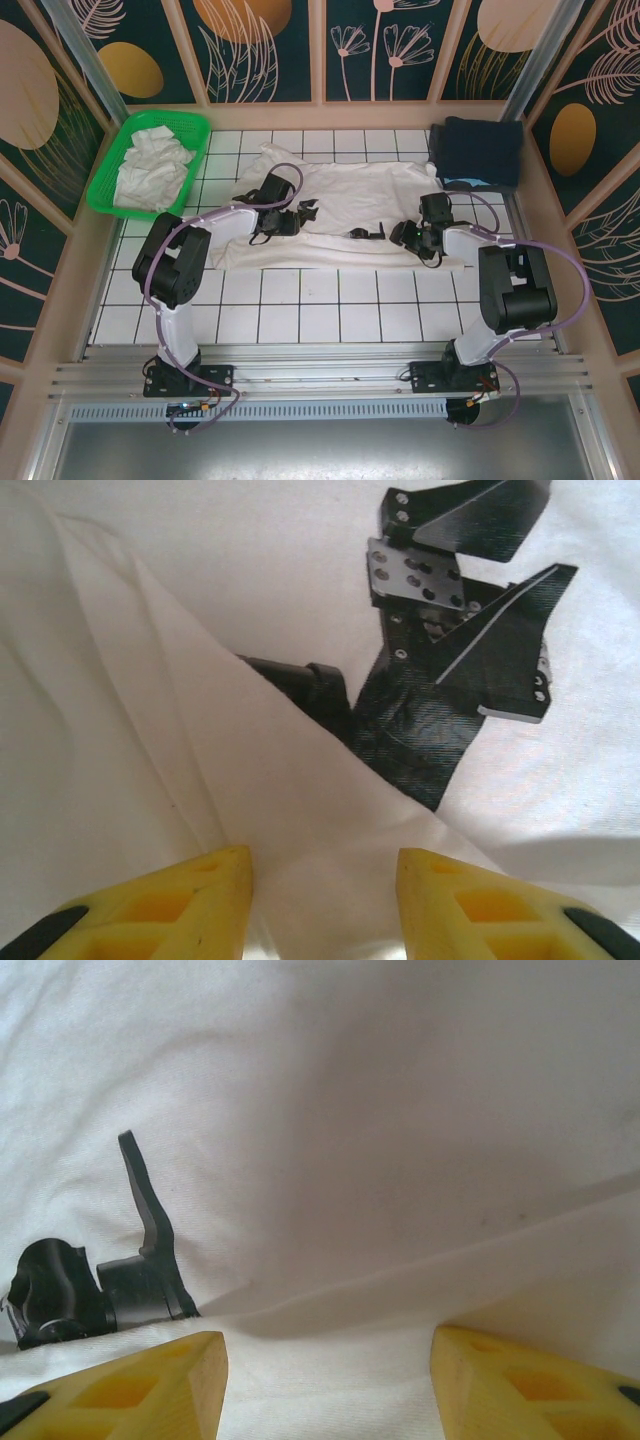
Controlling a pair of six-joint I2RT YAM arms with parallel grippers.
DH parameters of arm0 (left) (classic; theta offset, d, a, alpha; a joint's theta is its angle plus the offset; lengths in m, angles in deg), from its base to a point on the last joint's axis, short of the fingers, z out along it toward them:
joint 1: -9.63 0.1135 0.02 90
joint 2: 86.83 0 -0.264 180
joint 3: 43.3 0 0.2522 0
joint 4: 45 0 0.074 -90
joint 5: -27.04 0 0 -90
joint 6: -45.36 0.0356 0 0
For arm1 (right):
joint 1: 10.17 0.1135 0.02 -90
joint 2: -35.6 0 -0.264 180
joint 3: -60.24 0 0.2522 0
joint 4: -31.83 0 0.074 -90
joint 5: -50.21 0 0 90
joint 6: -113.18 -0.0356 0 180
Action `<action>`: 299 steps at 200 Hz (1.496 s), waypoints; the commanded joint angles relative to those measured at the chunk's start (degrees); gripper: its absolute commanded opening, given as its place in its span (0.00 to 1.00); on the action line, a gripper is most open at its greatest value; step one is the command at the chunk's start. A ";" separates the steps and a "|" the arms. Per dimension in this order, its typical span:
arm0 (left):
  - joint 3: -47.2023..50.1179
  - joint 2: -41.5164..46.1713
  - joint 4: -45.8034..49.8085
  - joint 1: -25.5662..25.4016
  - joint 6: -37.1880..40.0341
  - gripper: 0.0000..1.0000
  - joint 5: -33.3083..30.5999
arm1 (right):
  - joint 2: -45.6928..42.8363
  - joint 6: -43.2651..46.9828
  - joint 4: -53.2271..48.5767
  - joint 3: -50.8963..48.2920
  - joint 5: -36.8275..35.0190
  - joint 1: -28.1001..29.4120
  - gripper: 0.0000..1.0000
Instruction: Fold and stack the t-shirts
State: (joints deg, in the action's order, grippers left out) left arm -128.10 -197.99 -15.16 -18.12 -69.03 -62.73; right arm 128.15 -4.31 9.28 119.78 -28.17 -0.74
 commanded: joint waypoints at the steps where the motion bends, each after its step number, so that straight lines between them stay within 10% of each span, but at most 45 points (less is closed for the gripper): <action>1: 0.30 1.22 2.19 0.17 -0.84 0.44 -2.54 | 1.13 0.76 -0.97 1.28 -1.68 -0.22 0.57; 97: -0.32 0.08 1.08 -0.18 -0.76 0.29 1.98 | 1.21 1.56 -1.67 1.90 -2.21 -0.89 0.57; 203: 3.45 2.85 -0.67 -1.65 -3.16 0.36 2.58 | 1.04 2.57 -1.60 1.82 -1.51 -2.29 0.57; 299: -9.73 -2.76 6.32 -2.22 0.96 0.05 0.80 | 1.36 2.88 -0.88 1.74 -0.85 -2.79 0.57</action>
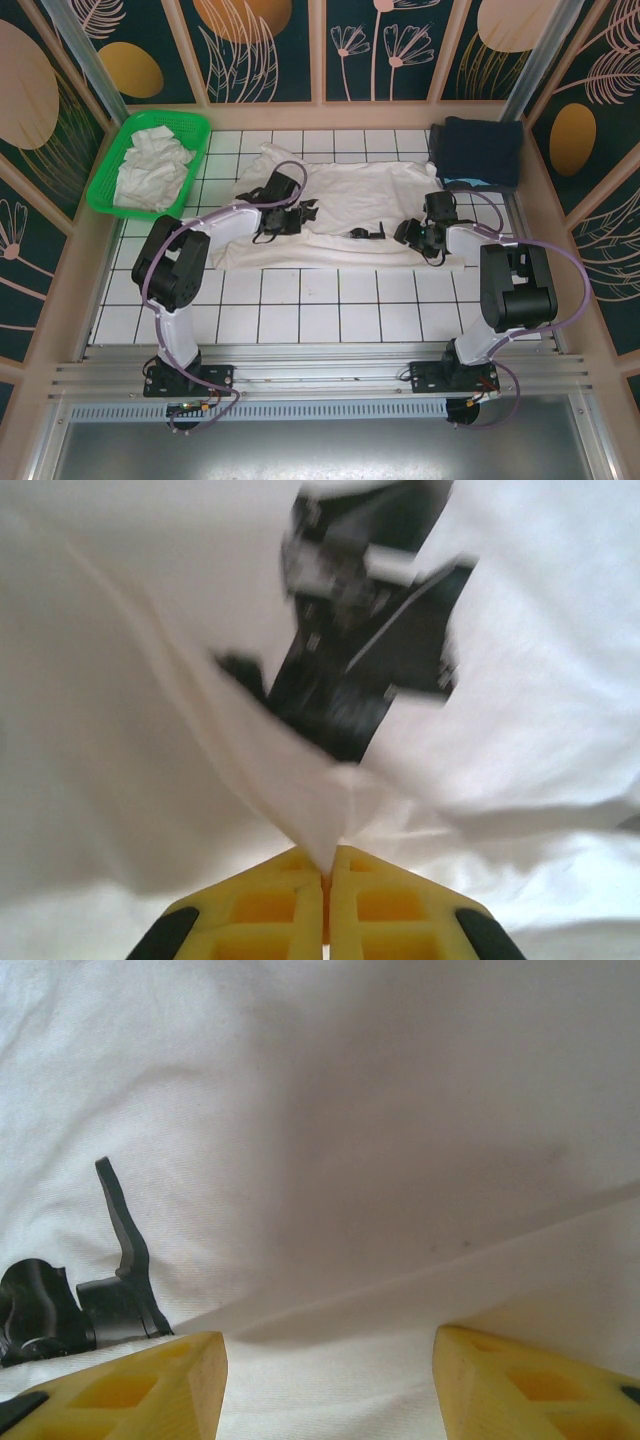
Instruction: Fold and stack the t-shirts
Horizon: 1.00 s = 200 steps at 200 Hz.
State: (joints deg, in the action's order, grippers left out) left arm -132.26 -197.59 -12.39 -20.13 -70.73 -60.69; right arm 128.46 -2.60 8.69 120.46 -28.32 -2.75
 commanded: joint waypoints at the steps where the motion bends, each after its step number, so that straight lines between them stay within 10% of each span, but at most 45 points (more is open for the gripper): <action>1: -5.80 -3.24 3.69 -0.21 2.73 0.05 -1.27 | 1.03 1.17 -0.28 1.03 -0.67 -0.76 0.57; 111: -14.67 -6.11 3.72 -0.04 8.96 0.39 -2.20 | -4.11 -1.02 -0.23 3.52 -1.52 1.26 0.57; 200: 24.17 15.03 -6.90 4.36 0.47 0.44 -5.87 | -1.63 -4.65 0.92 -1.81 -7.06 1.50 0.58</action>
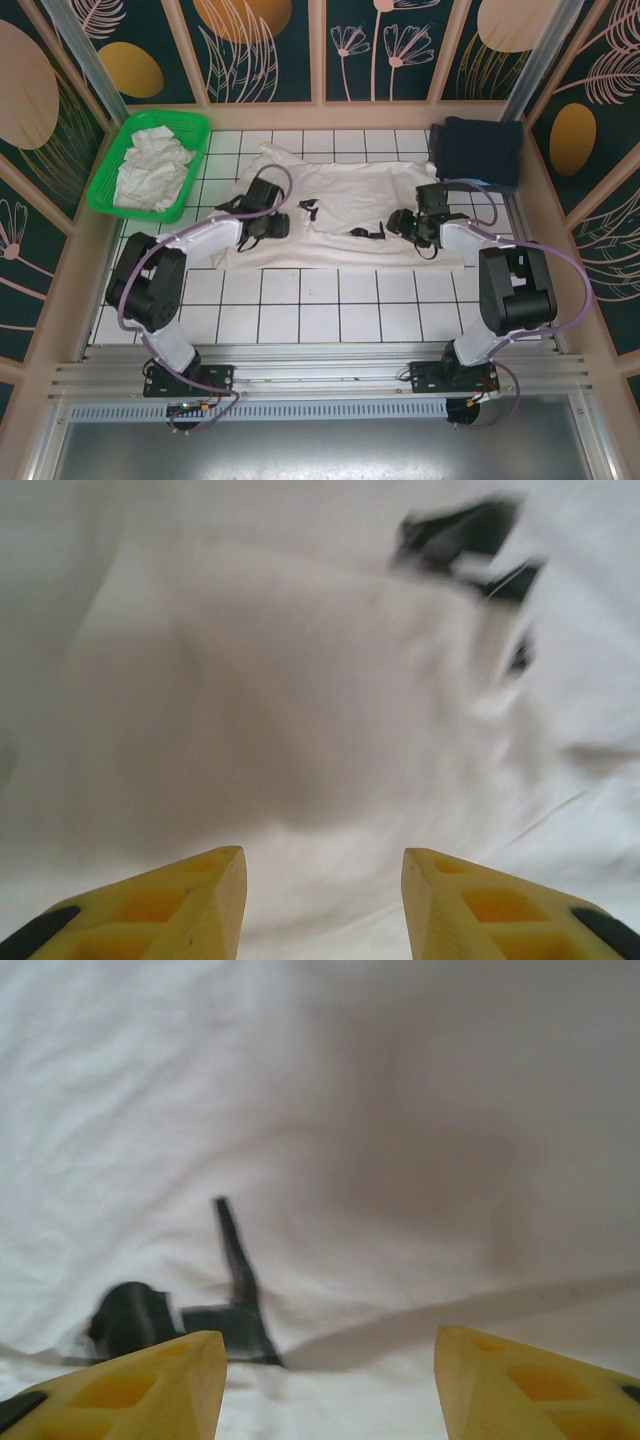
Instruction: Fold and stack the t-shirts
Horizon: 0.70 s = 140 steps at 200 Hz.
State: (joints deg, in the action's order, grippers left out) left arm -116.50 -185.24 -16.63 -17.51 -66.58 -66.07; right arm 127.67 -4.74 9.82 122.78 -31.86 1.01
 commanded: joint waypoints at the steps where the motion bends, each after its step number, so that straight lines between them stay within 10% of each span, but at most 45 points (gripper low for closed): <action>1: 8.75 2.82 -2.75 1.83 -3.75 0.44 -0.41 | -0.93 -2.59 -0.16 -4.34 -3.39 -2.37 0.58; 140: 26.85 24.72 3.55 6.92 -11.82 0.46 -2.93 | -11.15 -0.62 -1.21 -8.48 -1.15 -7.23 0.63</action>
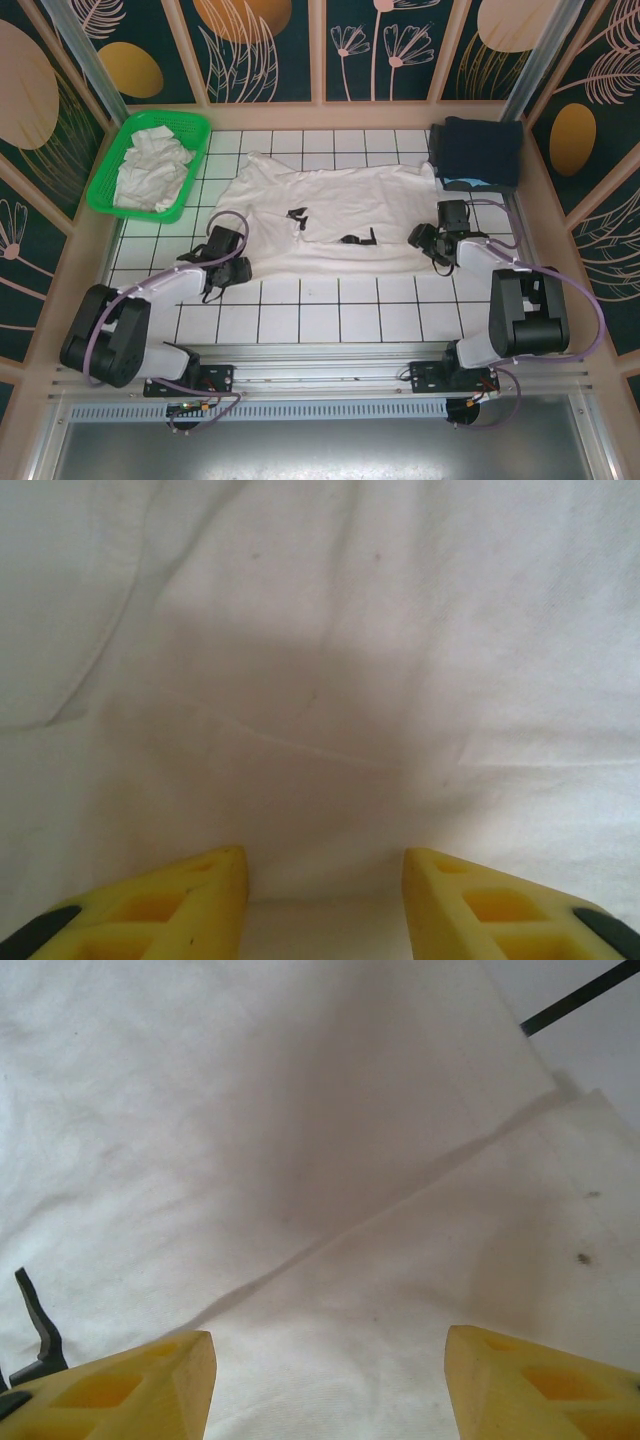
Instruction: Fold and stack the t-shirts
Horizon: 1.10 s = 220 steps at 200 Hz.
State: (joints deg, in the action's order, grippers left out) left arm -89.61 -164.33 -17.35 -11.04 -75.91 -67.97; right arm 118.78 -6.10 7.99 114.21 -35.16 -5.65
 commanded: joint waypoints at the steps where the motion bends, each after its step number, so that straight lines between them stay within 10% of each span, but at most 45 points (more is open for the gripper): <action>1: -0.17 4.00 4.46 0.45 -2.44 0.46 -1.17 | -2.24 0.68 0.74 0.20 2.28 -0.61 0.63; 47: -13.45 2.58 5.52 0.45 3.47 0.52 -1.68 | 6.55 2.73 2.39 11.52 4.83 1.12 0.61; 148: -81.31 -56.24 12.37 7.19 8.16 0.42 1.84 | 19.07 5.89 -1.40 25.94 1.70 -0.74 0.59; 220: -103.27 -72.49 14.60 11.71 4.75 0.45 4.42 | 39.39 10.73 -9.84 54.65 -2.20 -3.61 0.56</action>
State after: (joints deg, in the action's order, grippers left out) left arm -188.87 -233.44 -4.56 1.33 -69.44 -65.87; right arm 151.54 1.57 3.64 160.88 -33.79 -9.30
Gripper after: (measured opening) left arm 0.447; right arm 0.565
